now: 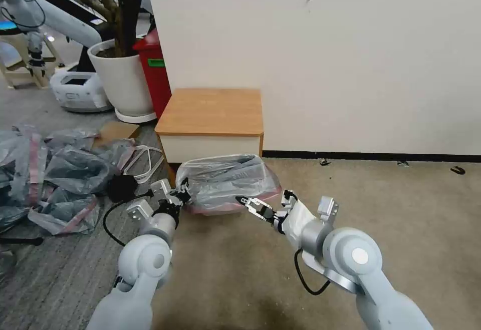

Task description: Pick up the garbage bag from the table and place it over the trash can.

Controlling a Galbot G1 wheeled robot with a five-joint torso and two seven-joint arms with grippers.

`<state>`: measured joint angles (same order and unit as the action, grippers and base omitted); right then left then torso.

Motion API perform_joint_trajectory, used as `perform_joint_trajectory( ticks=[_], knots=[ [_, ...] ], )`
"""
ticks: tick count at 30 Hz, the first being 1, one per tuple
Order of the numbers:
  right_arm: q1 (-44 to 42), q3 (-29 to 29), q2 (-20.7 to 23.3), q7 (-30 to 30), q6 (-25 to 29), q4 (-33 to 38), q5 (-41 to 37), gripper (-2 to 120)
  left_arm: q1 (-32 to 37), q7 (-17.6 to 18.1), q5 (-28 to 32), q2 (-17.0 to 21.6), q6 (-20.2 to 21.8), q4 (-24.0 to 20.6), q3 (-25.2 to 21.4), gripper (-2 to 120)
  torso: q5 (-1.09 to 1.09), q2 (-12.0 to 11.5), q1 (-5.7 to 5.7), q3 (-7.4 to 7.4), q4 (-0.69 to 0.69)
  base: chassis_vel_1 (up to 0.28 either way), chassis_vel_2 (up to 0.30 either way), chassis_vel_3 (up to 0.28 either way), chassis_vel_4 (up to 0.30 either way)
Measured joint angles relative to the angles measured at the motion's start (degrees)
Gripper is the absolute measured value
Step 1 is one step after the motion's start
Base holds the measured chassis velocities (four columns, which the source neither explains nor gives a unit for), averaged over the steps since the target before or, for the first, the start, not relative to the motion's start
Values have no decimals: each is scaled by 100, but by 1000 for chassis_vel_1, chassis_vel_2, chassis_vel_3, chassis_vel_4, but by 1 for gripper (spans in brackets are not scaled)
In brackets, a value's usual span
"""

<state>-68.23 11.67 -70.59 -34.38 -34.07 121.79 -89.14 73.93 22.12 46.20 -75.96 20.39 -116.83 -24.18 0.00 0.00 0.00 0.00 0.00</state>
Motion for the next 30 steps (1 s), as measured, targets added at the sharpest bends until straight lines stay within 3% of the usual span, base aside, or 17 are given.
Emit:
perform_joint_trajectory(
  ticks=[12, 30],
  knots=[
    [65, -23, -74, 207, -7, -255, 215, 88, -32, 2, 56, 8, 9, -13, 17, 6, 0, -1, 0, 0, 0, 0, 0, 0, 0],
    [73, -117, -47, 649, 305, -468, 791, 22, -74, 16, 125, 5, 33, 0, 51, 6, 0, -1, 0, 0, 0, 0, 0, 0, 0]
  ],
)
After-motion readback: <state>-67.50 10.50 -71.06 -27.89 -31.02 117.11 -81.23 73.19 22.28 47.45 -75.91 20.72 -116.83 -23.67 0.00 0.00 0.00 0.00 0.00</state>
